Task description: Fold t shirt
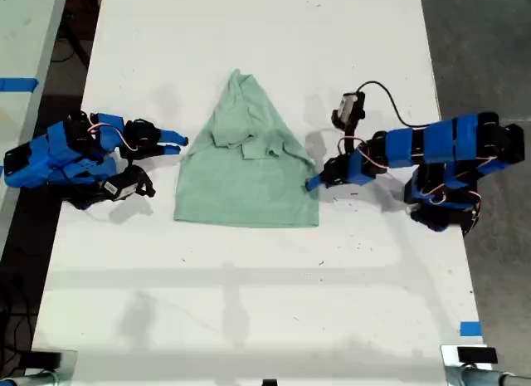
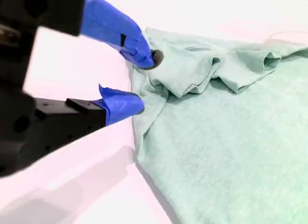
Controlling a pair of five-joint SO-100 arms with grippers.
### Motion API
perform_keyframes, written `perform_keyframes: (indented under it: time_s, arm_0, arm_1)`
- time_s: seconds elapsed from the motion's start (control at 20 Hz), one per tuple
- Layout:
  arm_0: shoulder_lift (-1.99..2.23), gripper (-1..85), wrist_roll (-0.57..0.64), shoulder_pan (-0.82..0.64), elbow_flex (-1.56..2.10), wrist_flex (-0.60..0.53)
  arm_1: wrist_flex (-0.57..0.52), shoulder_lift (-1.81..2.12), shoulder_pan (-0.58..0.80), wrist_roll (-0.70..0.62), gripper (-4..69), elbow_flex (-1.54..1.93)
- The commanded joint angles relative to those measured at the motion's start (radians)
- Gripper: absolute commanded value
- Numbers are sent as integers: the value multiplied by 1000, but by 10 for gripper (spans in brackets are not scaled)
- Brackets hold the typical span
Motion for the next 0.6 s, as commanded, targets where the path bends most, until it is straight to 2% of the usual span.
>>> perform_keyframes:
  time_s: [0.0,0.15,0.2,0.25,0.45,0.55]
  arm_0:
    - [6,113,-15,-11,8,5]
    - [6,113,-15,-11,8,5]
    - [6,113,-15,-11,8,5]
    - [6,113,-15,-11,8,5]
    - [6,113,-15,-11,8,5]
    - [6,113,-15,-11,8,5]
  arm_1:
    - [0,-77,-9,-12,167,-121]
    - [83,-310,-2,-5,123,-267]
    - [114,-356,0,2,51,-305]
    - [137,-367,3,14,19,-316]
    - [210,-259,29,117,19,-262]
    - [218,-160,44,86,19,-268]
